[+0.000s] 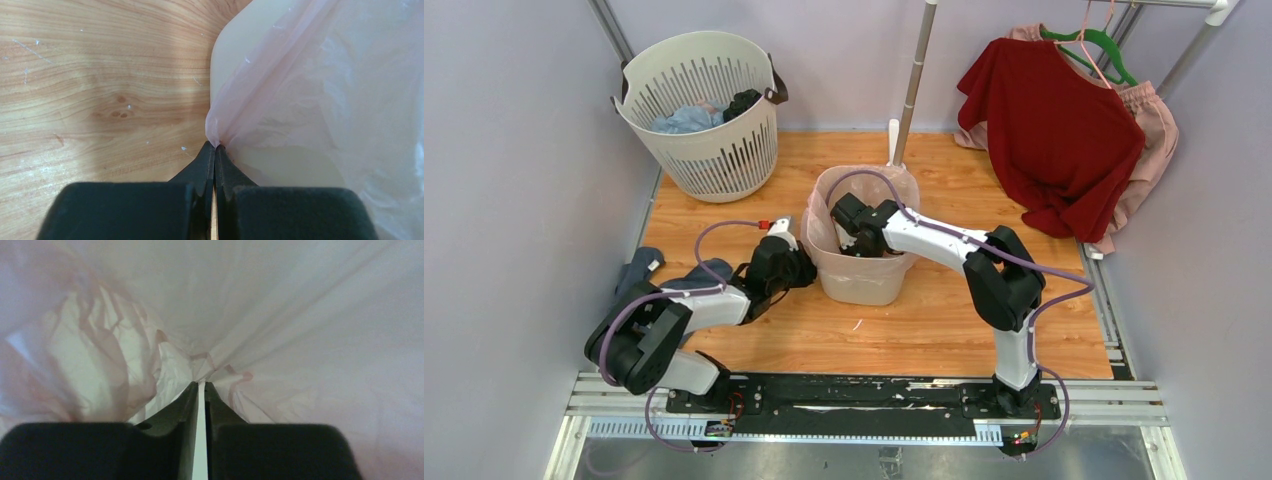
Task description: Put the trash bags into the trash bin
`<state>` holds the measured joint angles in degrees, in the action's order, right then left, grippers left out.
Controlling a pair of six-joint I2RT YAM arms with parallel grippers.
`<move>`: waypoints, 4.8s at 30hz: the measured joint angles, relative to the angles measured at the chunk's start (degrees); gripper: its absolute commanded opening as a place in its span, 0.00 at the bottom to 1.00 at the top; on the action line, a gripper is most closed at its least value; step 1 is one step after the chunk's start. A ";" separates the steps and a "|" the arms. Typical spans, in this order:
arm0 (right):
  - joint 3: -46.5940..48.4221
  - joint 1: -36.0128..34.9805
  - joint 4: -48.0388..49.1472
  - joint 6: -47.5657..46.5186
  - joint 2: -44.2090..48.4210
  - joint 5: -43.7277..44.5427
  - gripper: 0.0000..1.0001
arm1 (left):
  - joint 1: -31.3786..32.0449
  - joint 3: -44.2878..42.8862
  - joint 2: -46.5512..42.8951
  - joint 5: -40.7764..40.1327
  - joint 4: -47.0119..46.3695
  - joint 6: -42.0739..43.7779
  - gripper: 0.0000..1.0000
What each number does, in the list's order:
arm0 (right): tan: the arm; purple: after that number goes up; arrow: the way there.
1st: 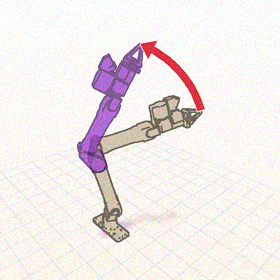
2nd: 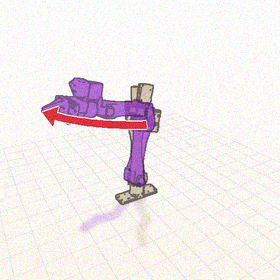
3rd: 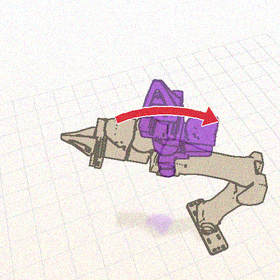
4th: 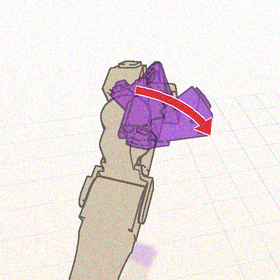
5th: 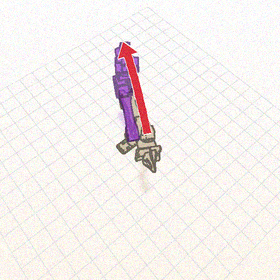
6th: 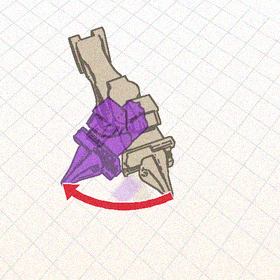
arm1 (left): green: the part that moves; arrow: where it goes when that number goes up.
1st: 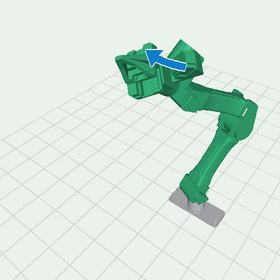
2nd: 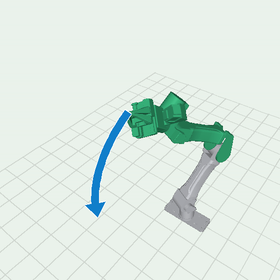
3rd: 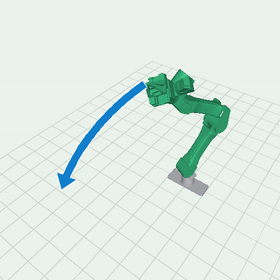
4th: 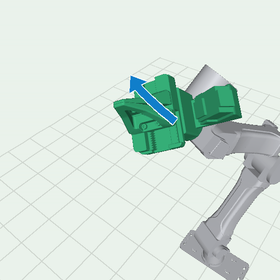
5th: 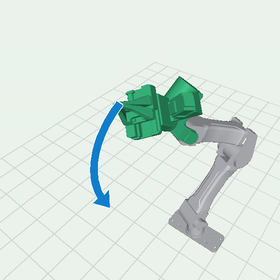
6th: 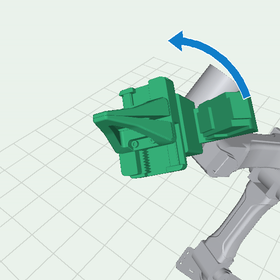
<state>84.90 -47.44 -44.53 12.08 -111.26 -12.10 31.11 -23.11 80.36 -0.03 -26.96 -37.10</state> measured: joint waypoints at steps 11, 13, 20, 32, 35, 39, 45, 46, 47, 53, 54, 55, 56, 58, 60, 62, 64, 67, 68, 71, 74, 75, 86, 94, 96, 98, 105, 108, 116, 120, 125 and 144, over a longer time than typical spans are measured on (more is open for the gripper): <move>0.87 0.24 -5.18 -0.39 3.87 2.05 0.40 | 0.55 3.08 -3.37 0.24 2.49 0.02 0.00; 1.42 0.24 -5.88 -0.39 5.11 2.08 0.40 | 0.55 3.48 -3.63 0.24 3.04 0.04 0.00; 2.78 0.24 -6.47 -0.44 7.65 2.05 0.37 | 0.55 3.96 -3.30 0.26 3.54 0.04 0.00; 2.78 0.24 -6.51 -1.01 7.52 2.01 0.02 | 0.59 3.56 -1.11 0.48 2.99 0.13 0.02; 2.62 0.24 -6.47 -1.42 6.67 2.08 0.00 | 0.63 3.56 -1.53 1.05 3.52 0.11 0.02; 1.05 0.24 -6.08 -1.44 2.93 2.29 0.00 | 0.63 3.56 -3.19 1.36 5.60 0.26 0.03; -0.37 0.22 -1.64 -1.66 0.35 1.99 0.00 | 0.66 3.50 -5.18 2.01 6.80 0.24 0.03; -0.46 0.22 -1.40 -1.66 0.28 1.95 0.00 | 0.66 3.50 -5.35 2.08 6.97 0.24 0.04; -0.61 0.22 -0.96 -1.66 0.17 1.81 0.00 | 0.66 3.50 -5.55 2.25 7.15 0.24 0.04; -1.66 0.22 0.79 -2.01 -0.39 1.14 0.00 | 0.66 3.15 -6.84 2.69 8.09 0.24 0.06; -2.03 0.22 1.20 -2.05 -0.63 0.94 0.00 | 0.66 2.99 -7.19 2.71 8.31 0.24 0.06; -2.25 0.22 1.49 -2.10 -0.81 0.85 0.00 | 0.66 2.89 -7.48 2.82 8.48 0.24 0.06; -2.56 0.22 1.88 -2.16 -1.05 0.59 0.00 | 0.66 2.78 -7.82 2.84 8.63 0.22 0.06; -3.30 0.22 3.02 -2.27 -1.51 -0.07 0.00 | 0.66 2.67 -8.41 2.95 8.72 0.22 0.07; -3.87 0.22 3.89 -2.29 -1.84 -0.55 0.00 | 0.66 2.54 -8.87 3.06 8.81 0.22 0.07; -4.33 0.22 4.72 -2.32 -2.29 -1.16 0.00 | 0.66 2.40 -9.31 3.21 8.87 0.22 0.07; -4.46 0.22 4.90 -2.29 -2.45 -1.66 0.00 | 0.66 2.32 -9.77 3.23 9.20 0.24 0.07; -4.48 0.22 4.92 -2.32 -2.49 -1.92 0.00 | 0.66 2.29 -10.40 3.23 9.97 0.26 0.07; -4.50 0.22 4.94 -2.32 -2.51 -1.97 0.00 | 0.66 2.27 -10.64 3.23 10.29 0.26 0.07; -4.50 0.22 4.92 -2.29 -2.54 -2.16 0.00 | 0.66 2.12 -11.74 3.19 11.74 0.42 0.08; -4.52 0.22 4.85 -2.29 -2.45 -2.36 0.00 | 0.66 1.92 -12.15 2.80 12.59 0.61 0.06; -4.52 0.22 4.79 -2.29 -2.36 -2.38 0.00 | 0.66 1.90 -12.07 2.58 12.63 0.68 0.05; -3.30 0.22 -2.84 -1.86 1.90 0.22 0.34 | 1.38 0.85 -5.81 0.98 9.35 1.03 0.03; 1.86 0.22 -8.26 -1.62 8.11 1.62 0.31 | 1.73 1.33 -2.99 -1.53 9.07 2.19 0.04; 2.54 0.22 -8.79 -1.62 8.50 1.70 0.24 | 1.77 1.33 -2.27 -1.66 8.92 2.21 0.04; 2.58 0.22 -9.20 -1.70 8.33 1.84 0.16 | 1.90 1.33 -2.12 -1.73 8.76 2.23 0.05; 0.44 0.22 -8.83 -1.97 5.49 2.14 0.00 | 2.14 1.88 -3.80 -1.49 9.68 2.45 0.10; -1.68 0.22 -7.08 -2.08 3.02 2.12 0.00 | 2.14 2.16 -5.60 -1.07 10.47 2.43 0.10; -4.28 0.11 -0.46 -2.08 0.44 0.63 0.00 | 2.14 2.12 -8.55 -0.15 10.80 2.34 0.14; -5.01 0.11 1.01 -2.08 0.20 0.09 0.02 | 2.14 1.81 -9.62 -0.13 12.13 2.12 0.17; -5.22 0.11 0.61 -2.05 0.46 0.61 0.27 | 2.14 0.61 -11.63 -0.24 16.61 2.38 0.27; 5.09 0.11 -9.49 -1.03 18.60 3.74 0.39 | 2.16 0.11 -24.63 -7.41 36.87 5.42 0.78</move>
<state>90.00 -47.33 -54.02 11.05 -92.66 -8.36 33.28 -23.00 55.72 -7.44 9.91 -31.68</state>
